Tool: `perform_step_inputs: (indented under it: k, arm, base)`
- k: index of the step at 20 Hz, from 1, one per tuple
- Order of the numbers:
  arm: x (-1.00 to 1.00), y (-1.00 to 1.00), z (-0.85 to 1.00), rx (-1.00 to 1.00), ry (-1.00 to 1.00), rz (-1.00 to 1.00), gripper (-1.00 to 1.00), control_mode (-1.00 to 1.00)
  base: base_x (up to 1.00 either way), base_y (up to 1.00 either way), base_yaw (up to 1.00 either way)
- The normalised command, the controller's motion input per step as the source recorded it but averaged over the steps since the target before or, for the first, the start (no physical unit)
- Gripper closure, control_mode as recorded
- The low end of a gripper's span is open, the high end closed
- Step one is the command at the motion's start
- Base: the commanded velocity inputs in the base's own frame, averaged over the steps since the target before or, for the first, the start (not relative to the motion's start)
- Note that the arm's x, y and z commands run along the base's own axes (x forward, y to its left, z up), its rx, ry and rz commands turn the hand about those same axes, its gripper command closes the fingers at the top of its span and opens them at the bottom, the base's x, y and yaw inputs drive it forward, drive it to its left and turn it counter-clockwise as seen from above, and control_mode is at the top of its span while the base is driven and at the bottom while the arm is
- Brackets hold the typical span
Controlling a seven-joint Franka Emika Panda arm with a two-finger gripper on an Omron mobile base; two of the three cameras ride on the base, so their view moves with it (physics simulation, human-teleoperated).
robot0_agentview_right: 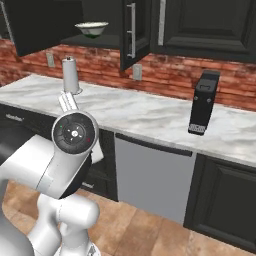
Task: Move the bowls from the cabinet to the plates on the dining table.
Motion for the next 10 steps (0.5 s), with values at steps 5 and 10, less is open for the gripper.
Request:
perform_step_inputs:
  k: [5, 10]
  arm:
    - [0.0, 0.0, 0.0, 0.0, 0.0, 0.0, -1.0, 1.0]
    - [0.0, 0.0, 0.0, 0.0, 0.0, 0.0, -1.0, 1.0]
  base:
    - [0.01, 0.06, 0.23]
    - [0.03, 0.33, 0.15]
